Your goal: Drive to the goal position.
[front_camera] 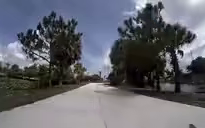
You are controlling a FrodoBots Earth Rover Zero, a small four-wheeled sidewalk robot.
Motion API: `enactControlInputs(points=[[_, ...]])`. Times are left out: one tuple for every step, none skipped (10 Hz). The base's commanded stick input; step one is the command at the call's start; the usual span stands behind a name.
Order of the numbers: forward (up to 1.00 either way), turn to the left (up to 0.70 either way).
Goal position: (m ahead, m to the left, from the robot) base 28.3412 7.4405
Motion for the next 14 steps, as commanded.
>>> enactControlInputs(points=[[0.85, 0.00], [0.85, 0.00], [0.85, 0.00], [0.85, 0.00], [0.85, 0.00], [0.85, 0.00], [0.85, 0.00], [0.85, 0.00], [0.85, 0.00], [0.85, 0.00], [0.85, 0.00], [0.85, 0.00], [0.85, 0.00], [0.85, 0.00]])
